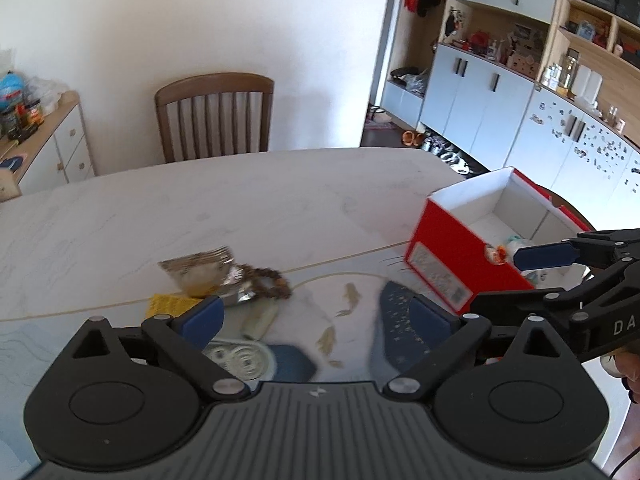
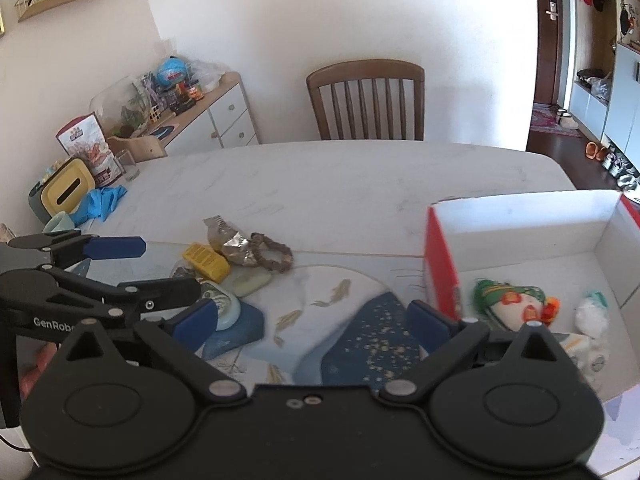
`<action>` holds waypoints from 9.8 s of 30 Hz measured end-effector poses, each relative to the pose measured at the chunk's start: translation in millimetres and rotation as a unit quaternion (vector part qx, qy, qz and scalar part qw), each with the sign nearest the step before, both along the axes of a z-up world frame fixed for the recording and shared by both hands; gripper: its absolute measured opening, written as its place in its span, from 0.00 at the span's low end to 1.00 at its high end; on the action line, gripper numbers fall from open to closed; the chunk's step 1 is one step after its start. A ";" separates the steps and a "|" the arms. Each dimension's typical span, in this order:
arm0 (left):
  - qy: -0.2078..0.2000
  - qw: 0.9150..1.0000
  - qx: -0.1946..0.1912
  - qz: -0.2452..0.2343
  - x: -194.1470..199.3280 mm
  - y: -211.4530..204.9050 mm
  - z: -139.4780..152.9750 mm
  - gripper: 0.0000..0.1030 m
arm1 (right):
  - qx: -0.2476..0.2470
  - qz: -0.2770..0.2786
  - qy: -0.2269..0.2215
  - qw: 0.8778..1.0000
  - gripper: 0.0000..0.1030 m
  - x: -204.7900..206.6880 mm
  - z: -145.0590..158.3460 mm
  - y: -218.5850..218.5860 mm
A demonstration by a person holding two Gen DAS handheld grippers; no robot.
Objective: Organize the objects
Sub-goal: 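Withdraw both tools from the box back toward the table items, then grasp the black bead bag with the left tool while the right tool grasps the tape dispenser, then carry the black bead bag and tape dispenser with both tools into the red box, then open both tools to drop the bead bag and tape dispenser in the box, then withdraw both tools from the box toward the remaining table items, then grasp the yellow box with the left tool while the right tool grasps the brown rope bracelet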
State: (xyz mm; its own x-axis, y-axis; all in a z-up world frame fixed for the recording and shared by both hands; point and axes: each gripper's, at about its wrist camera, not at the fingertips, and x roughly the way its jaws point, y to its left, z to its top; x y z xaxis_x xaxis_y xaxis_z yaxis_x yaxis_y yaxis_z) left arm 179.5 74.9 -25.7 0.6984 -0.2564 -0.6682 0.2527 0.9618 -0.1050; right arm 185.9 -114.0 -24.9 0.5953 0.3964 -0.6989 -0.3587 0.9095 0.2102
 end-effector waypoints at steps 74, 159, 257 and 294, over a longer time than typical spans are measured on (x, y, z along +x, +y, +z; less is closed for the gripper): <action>0.086 0.993 -0.029 0.075 57.7 109.4 -107.4 0.38 | -0.118 0.132 0.043 0.983 0.51 41.4 -115.1 179.8; 0.056 0.990 0.074 -0.111 63.9 -314.3 -26.2 0.37 | -0.108 -0.074 0.026 0.991 0.52 76.5 -45.0 -237.8; 0.011 1.000 0.000 -0.004 26.7 -18.1 -4.0 1.00 | -0.012 -0.023 -0.004 1.000 0.99 22.1 -1.8 -33.3; 0.047 0.997 0.052 0.043 86.0 77.4 -111.1 0.99 | -0.105 0.099 0.028 0.989 0.74 111.4 -83.3 124.0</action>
State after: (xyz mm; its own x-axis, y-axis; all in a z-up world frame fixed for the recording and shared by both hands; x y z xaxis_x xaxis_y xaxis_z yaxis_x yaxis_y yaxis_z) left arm 265.5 152.3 -136.8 0.6487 -0.1238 -0.7509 0.1618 0.9866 -0.0229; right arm 297.3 10.0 -108.1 0.4795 0.3439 -0.8074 -0.5272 0.8484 0.0483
